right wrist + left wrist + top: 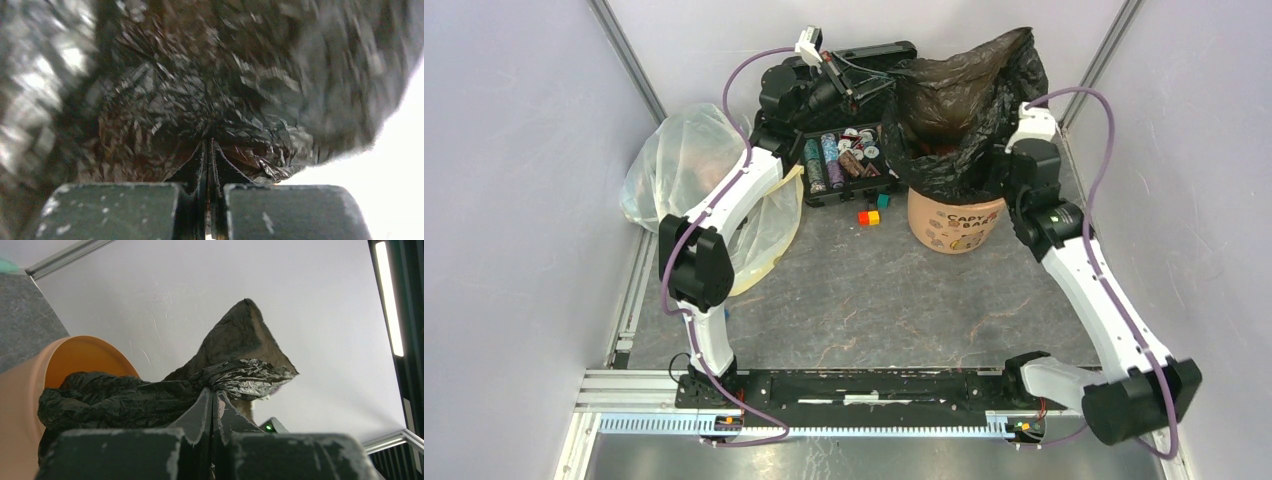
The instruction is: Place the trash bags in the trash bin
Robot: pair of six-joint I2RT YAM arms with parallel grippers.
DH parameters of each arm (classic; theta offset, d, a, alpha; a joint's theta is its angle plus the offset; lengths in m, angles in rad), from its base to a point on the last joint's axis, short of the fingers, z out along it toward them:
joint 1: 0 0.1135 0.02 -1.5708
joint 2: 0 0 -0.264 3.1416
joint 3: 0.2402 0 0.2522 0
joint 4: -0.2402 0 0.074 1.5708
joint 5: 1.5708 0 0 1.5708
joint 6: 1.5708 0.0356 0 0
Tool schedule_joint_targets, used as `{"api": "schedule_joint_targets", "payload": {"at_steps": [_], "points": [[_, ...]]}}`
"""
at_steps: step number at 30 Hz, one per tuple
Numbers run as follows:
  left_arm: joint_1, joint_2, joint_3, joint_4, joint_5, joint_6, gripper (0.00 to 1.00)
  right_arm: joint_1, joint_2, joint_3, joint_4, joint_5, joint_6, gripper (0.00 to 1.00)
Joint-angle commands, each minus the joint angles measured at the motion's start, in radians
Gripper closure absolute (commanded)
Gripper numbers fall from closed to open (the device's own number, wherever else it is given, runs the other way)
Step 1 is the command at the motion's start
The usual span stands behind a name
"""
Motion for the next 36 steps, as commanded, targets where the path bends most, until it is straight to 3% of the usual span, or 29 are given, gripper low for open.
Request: {"api": "schedule_joint_targets", "payload": {"at_steps": [1,4,7,11,15,20,26,30,36], "points": [[-0.015,-0.015,0.007,0.055,0.023,0.054,0.98,-0.014,0.094,0.006,0.128,-0.201,0.008,1.00],[-0.018,-0.003,0.009,0.068,0.026,0.040,0.98,-0.018,0.170,0.051,0.115,-0.265,0.020,1.00],[-0.025,-0.001,0.007,0.069,0.027,0.047,0.98,-0.027,0.184,0.037,0.103,-0.226,0.036,1.00],[-0.039,0.005,0.002,0.050,0.025,0.074,0.98,-0.065,0.102,-0.024,0.134,-0.205,0.034,1.00],[-0.044,0.024,-0.002,0.063,0.026,0.066,0.98,-0.073,0.025,0.024,0.065,-0.128,-0.030,0.95],[-0.047,0.040,0.000,0.086,0.020,0.053,0.98,-0.073,-0.063,0.066,-0.002,-0.024,-0.070,0.74],[-0.056,0.044,0.003,0.086,0.020,0.054,0.98,-0.074,-0.075,0.186,-0.028,-0.061,-0.067,0.52],[-0.056,0.033,-0.003,0.087,0.019,0.053,0.98,-0.074,0.001,0.324,-0.082,-0.132,0.014,0.03],[-0.066,0.011,-0.018,0.088,0.014,0.058,0.98,-0.073,0.064,0.374,-0.040,-0.202,0.151,0.02]]}}
